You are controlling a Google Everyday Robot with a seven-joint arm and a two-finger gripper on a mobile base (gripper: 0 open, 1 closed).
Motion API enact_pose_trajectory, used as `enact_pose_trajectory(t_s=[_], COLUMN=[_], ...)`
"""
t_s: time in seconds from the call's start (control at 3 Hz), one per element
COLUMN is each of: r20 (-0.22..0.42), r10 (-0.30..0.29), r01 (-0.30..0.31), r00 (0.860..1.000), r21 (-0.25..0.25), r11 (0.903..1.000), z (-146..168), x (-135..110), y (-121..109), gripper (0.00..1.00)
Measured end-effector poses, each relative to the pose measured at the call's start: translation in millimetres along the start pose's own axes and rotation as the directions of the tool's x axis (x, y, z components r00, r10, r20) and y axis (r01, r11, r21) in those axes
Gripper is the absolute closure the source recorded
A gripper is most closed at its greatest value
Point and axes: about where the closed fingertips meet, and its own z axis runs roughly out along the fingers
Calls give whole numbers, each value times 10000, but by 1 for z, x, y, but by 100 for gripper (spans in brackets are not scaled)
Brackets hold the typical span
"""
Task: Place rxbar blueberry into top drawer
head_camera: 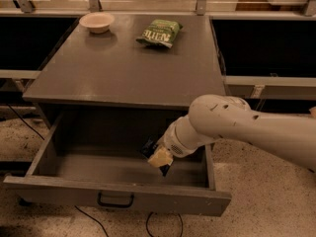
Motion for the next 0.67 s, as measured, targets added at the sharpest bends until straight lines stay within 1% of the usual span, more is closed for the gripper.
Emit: enact_pose_trajectory(t_s=[0.33,0.67], r20=[-69,-646], r10=[0,72], r01=[-1,-105], r00=[10000,9979], r21=[-34,-516], r11=[10000,9986], z=[2,30], x=[1,6], y=[1,10], gripper=[100,100])
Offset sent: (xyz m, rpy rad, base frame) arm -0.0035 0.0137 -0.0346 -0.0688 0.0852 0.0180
